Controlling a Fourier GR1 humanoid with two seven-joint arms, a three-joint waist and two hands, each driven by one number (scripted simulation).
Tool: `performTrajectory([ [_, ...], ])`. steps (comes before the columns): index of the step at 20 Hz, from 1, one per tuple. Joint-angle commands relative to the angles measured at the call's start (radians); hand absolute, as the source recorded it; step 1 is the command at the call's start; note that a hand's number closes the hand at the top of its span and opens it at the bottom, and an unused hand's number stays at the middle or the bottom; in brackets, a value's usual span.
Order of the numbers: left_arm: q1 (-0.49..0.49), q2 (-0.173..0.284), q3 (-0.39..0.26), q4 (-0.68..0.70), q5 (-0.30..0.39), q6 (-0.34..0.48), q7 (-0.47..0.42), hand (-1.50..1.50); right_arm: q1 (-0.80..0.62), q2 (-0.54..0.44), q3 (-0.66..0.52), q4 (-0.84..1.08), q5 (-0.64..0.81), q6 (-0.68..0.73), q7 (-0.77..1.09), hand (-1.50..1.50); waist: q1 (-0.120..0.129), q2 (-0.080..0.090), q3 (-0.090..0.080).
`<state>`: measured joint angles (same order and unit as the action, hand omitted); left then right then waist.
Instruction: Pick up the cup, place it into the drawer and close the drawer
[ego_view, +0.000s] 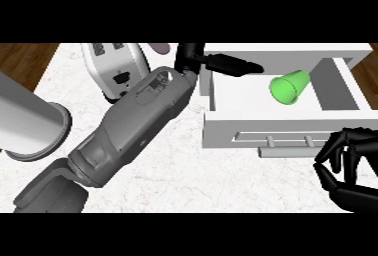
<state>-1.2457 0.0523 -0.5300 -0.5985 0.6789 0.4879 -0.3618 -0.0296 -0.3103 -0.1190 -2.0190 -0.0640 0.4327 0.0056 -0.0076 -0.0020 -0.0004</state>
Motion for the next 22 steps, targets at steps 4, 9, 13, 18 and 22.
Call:
performTrajectory([
  [4,0.123,0.146,0.049,-0.178,-0.005,-0.038,0.062,-1.5,0.004,0.01,0.056,-0.011,0.2,-0.061,0.036,1.5,0.021,-0.003,0.0],
  [9,0.238,0.264,0.072,-0.39,0.004,-0.047,0.156,-1.5,-0.056,0.037,0.1,0.1,0.344,-0.125,-0.008,1.5,0.038,-0.005,0.0],
  [13,0.344,0.302,0.098,-0.458,0.002,-0.074,0.134,-1.5,-0.142,0.065,0.214,0.201,0.513,-0.179,-0.014,1.5,0.037,0.0,0.0],
  [18,0.464,0.389,0.13,-0.549,0.034,-0.133,0.142,-1.5,-0.15,0.003,0.301,0.363,0.73,-0.23,-0.11,1.5,0.052,0.002,0.0],
  [22,0.535,0.426,0.131,-0.664,0.012,-0.096,0.168,-1.5,-0.189,0.015,0.367,0.505,0.887,-0.337,-0.159,1.5,0.049,0.0,0.001],
])
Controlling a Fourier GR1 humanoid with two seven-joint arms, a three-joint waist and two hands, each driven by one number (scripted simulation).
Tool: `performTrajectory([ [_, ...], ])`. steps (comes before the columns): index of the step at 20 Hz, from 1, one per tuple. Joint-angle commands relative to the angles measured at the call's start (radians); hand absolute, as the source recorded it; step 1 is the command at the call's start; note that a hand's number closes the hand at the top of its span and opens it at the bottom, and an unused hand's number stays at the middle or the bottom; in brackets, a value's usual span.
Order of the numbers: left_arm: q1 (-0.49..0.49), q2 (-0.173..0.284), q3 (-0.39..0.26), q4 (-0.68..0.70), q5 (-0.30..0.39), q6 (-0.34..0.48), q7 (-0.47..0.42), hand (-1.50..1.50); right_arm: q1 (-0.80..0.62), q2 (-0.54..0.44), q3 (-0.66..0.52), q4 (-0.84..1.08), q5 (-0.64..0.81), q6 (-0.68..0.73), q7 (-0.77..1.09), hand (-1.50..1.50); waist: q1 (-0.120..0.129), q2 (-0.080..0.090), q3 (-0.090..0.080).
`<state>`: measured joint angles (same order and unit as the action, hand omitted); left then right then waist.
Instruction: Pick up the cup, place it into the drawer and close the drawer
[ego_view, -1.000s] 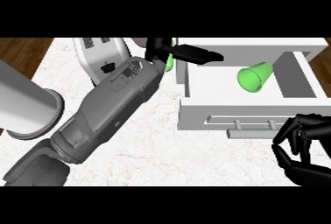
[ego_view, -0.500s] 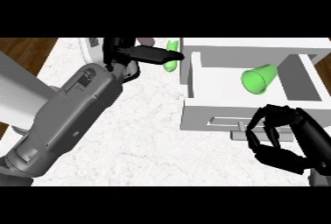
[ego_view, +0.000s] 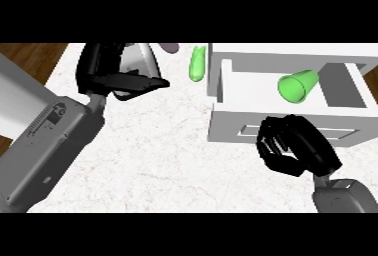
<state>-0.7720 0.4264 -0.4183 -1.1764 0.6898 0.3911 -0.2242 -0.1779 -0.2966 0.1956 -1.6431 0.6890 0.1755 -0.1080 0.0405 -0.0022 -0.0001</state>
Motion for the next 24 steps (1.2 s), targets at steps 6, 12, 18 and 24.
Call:
performTrajectory([
  [6,0.172,0.083,0.072,-0.173,0.02,-0.049,0.018,-1.5,-0.254,0.074,0.052,0.52,0.241,-0.207,-0.111,1.5,-0.001,0.007,0.001],
  [12,0.31,0.15,0.14,-0.211,0.02,-0.16,-0.036,-1.5,-0.446,0.054,-0.087,0.871,0.185,-0.272,-0.276,1.5,-0.005,0.01,0.001],
  [18,0.34,0.177,0.179,-0.217,0.036,-0.22,-0.016,-1.5,-0.647,0.097,-0.145,1.167,0.193,-0.301,-0.293,1.5,0.011,0.017,0.002],
  [24,0.346,0.152,0.159,-0.242,0.022,-0.223,-0.024,-1.5,-0.74,0.016,-0.217,1.329,0.167,-0.288,-0.331,1.5,0.045,0.035,0.003],
])
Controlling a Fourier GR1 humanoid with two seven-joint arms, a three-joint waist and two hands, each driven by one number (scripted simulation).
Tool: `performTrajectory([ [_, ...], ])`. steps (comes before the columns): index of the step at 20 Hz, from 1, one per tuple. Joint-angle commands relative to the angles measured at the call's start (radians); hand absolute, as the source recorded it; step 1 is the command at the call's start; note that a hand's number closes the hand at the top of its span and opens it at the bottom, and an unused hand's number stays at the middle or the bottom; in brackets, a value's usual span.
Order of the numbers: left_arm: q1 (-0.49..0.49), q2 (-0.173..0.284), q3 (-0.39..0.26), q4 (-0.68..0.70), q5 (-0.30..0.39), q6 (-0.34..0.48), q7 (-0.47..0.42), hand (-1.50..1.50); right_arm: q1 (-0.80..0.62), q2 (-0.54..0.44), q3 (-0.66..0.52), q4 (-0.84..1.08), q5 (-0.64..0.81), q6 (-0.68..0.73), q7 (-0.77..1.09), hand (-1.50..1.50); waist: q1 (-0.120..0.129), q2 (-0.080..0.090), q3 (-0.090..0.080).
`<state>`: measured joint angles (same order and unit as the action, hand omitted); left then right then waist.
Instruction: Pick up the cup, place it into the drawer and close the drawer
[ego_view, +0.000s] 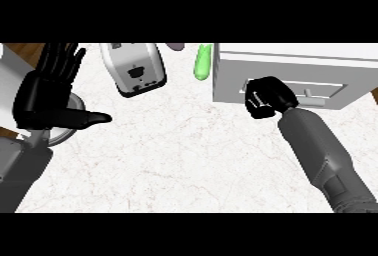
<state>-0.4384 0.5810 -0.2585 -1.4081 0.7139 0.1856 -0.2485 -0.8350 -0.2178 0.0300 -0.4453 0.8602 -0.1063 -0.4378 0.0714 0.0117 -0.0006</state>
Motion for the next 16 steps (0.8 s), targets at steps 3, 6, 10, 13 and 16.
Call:
performTrajectory([
  [3,0.008,0.004,0.018,-0.001,0.03,-0.069,0.003,-1.5,-0.116,-0.084,-0.066,0.158,-0.019,0.037,0.005,1.5,0.028,0.029,0.004],
  [6,0.007,-0.017,-0.009,-0.014,0.007,-0.052,0.005,-1.5,-0.136,-0.102,-0.087,0.169,-0.04,0.054,-0.016,1.5,0.034,0.031,0.005],
  [10,0.022,-0.023,-0.002,0.011,0.001,-0.072,-0.025,-1.5,-0.15,-0.121,-0.117,0.17,-0.072,0.071,-0.039,1.5,0.04,0.036,0.005],
  [13,0.012,-0.025,0.001,0.026,0.001,-0.08,-0.025,-1.5,-0.146,-0.135,-0.134,0.163,-0.089,0.067,-0.062,1.5,0.043,0.043,0.005],
  [16,0.02,-0.034,-0.004,0.012,0.013,-0.1,-0.024,-1.5,-0.14,-0.137,-0.141,0.168,-0.094,0.06,-0.081,1.5,0.055,0.041,0.006],
])
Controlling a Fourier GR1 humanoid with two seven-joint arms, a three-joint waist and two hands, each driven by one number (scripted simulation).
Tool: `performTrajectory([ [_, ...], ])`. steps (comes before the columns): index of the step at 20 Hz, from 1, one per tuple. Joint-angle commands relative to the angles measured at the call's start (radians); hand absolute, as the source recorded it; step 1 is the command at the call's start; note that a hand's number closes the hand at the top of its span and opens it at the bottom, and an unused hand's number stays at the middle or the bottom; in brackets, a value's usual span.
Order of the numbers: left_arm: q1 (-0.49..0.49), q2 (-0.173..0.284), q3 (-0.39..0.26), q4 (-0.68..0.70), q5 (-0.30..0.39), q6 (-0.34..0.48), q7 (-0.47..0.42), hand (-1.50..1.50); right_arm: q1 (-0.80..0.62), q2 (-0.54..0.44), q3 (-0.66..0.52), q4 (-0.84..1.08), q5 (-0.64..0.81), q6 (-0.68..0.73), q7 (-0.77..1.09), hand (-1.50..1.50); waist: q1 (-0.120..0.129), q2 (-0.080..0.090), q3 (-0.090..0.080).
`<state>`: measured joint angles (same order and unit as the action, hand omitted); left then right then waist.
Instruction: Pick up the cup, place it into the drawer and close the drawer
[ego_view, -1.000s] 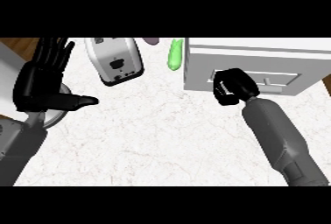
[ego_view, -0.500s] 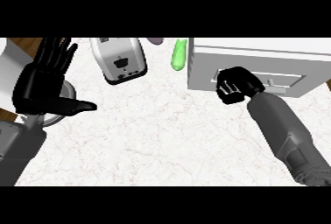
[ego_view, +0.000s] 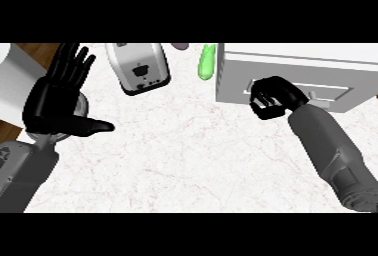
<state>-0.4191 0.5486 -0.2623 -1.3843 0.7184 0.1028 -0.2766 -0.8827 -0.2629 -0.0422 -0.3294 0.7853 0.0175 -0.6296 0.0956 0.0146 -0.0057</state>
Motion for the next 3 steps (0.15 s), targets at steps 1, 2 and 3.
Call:
performTrajectory([
  [1,0.026,-0.008,-0.01,0.018,-0.01,-0.02,-0.019,-1.5,-0.101,-0.095,-0.075,0.053,-0.025,-0.053,0.117,1.5,0.02,0.037,0.009],
  [2,0.009,-0.012,-0.003,0.013,0.001,-0.021,-0.009,-1.5,-0.085,-0.091,-0.069,0.058,-0.02,-0.06,0.097,1.5,0.024,0.042,0.01],
  [3,0.014,-0.011,-0.015,0.023,-0.021,-0.014,-0.017,-1.5,-0.093,-0.109,-0.075,0.057,-0.025,-0.047,0.096,1.5,0.019,0.041,0.01],
])
